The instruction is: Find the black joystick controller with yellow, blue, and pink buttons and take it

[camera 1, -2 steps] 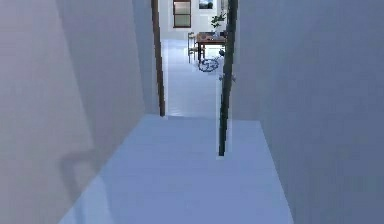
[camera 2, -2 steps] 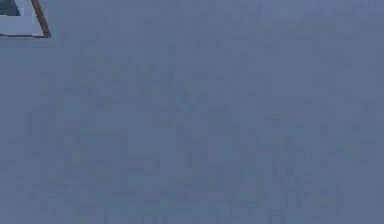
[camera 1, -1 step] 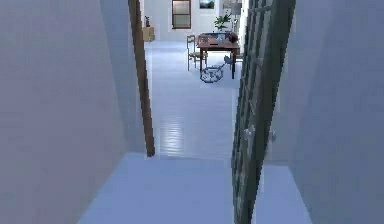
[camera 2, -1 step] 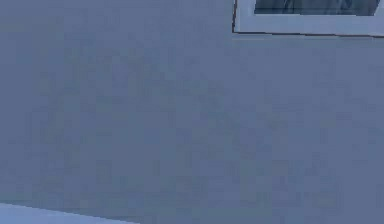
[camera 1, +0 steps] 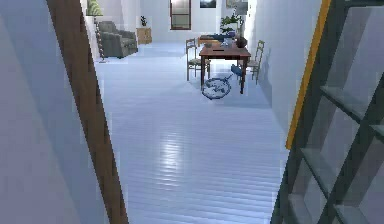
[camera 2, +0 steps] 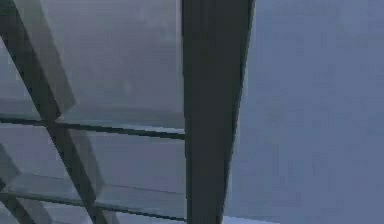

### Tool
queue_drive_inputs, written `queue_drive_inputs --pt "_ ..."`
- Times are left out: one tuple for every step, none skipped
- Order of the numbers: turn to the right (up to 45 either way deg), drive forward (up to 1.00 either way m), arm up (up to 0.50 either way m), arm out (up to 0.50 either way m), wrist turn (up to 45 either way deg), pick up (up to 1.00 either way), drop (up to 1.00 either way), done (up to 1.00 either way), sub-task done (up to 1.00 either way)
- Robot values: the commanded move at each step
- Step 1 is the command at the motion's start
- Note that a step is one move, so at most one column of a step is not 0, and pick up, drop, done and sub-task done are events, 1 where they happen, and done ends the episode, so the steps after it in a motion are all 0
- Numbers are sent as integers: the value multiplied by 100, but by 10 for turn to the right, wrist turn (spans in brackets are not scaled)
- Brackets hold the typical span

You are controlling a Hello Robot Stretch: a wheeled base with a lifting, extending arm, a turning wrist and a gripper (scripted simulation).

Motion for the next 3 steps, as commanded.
queue_drive_inputs --pt "0 100 0 0 0 0 0 0 0" --pt "0 5 0 0 0 0 0 0 0" --pt "-180 0 0 0 0 0 0 0 0"
